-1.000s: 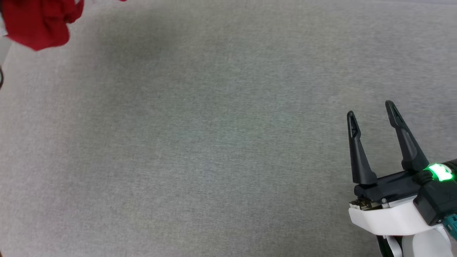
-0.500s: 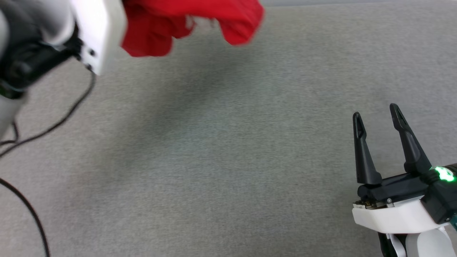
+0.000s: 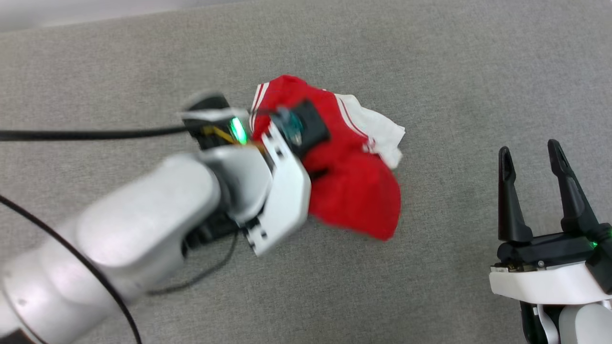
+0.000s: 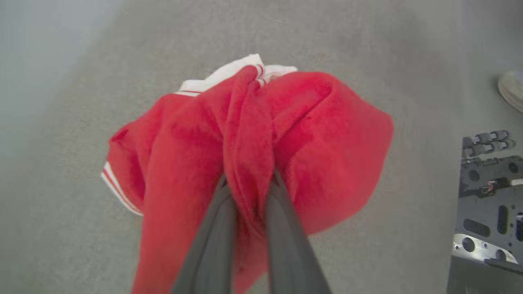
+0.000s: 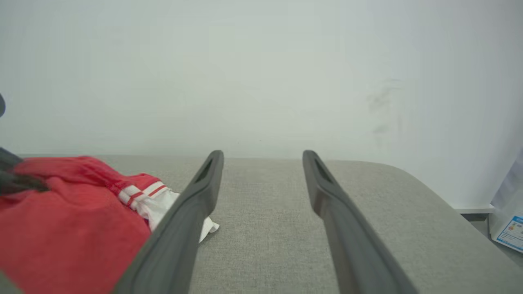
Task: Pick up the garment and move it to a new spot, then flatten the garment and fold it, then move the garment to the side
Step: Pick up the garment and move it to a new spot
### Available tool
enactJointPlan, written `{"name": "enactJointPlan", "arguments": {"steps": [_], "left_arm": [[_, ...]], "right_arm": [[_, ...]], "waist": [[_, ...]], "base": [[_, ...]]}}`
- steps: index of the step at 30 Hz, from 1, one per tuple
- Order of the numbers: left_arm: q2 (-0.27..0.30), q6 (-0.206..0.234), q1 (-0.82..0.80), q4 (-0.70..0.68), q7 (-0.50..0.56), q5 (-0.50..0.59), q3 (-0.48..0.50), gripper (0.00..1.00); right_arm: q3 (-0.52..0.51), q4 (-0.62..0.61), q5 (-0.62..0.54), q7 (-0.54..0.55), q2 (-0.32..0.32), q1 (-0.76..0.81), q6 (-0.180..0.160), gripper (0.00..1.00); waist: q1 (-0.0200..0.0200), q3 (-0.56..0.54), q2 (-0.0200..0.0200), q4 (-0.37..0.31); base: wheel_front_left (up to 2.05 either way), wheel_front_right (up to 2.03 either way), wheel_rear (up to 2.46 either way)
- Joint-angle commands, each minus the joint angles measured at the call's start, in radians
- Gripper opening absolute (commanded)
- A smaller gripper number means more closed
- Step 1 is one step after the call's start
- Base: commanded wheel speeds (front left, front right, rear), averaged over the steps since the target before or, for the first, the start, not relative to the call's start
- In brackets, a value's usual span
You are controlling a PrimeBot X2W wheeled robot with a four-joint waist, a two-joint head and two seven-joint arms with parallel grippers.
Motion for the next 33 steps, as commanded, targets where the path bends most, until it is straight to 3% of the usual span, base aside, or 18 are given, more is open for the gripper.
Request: {"name": "enactJointPlan", "arguments": {"steps": [1,7,13,16,17,18,21,27,33], "left_arm": [[-0.02,0.0,0.052,0.026,-0.028,-0.012,-0.045,0.0],[-0.076,0.0,0.196,0.105,-0.07,-0.024,-0.154,0.0],[-0.129,-0.001,0.328,0.153,-0.043,0.017,-0.185,0.0],[-0.145,-0.001,0.323,0.162,-0.084,0.036,-0.18,0.0],[-0.153,-0.001,0.311,0.168,-0.113,0.043,-0.177,0.23],[-0.16,0.0,0.298,0.173,-0.148,0.053,-0.172,1.0],[-0.177,0.005,0.277,0.19,-0.257,0.073,-0.13,1.0],[-0.197,0.075,0.296,0.188,-0.438,0.119,-0.059,1.0],[-0.196,0.198,0.344,0.177,-0.626,0.165,0.019,1.0]], "right_arm": [[-0.005,0.006,0.004,-0.002,0.003,-0.004,0.0,1.0],[-0.017,0.032,-0.004,-0.002,0.003,-0.004,0.0,1.0],[-0.022,0.055,-0.011,-0.002,0.003,-0.001,0.0,1.0],[-0.023,0.066,-0.013,-0.002,0.002,0.007,0.0,1.0],[-0.023,0.068,-0.013,-0.002,0.002,0.011,0.0,1.0],[-0.022,0.07,-0.015,-0.002,0.002,0.016,0.0,1.0],[-0.023,0.077,-0.017,-0.002,0.002,0.03,0.0,1.0],[-0.028,0.089,-0.023,-0.002,0.002,0.063,0.0,1.0],[-0.032,0.098,-0.028,-0.002,0.002,0.099,0.0,1.0]], "waist": [[0.0001,0.011,0.0,-0.006],[0.0001,0.023,0.0,-0.003],[0.0001,0.022,0.0,0.013],[0.0001,0.004,0.0,0.025],[0.0001,-0.004,0.0,0.029],[0.0001,-0.014,0.0,0.034],[0.0001,-0.047,0.0,0.044],[0.0001,-0.101,0.0,0.062],[0.0001,-0.148,0.0,0.084]], "base": [[0.0,0.0,0.0],[0.0,0.0,0.0],[0.0,0.0,0.0],[0.0,0.0,0.0],[0.0,0.0,0.0],[0.0,0.0,0.0],[0.0,0.0,0.0],[0.0,0.0,0.0],[0.0,0.0,0.0]]}}
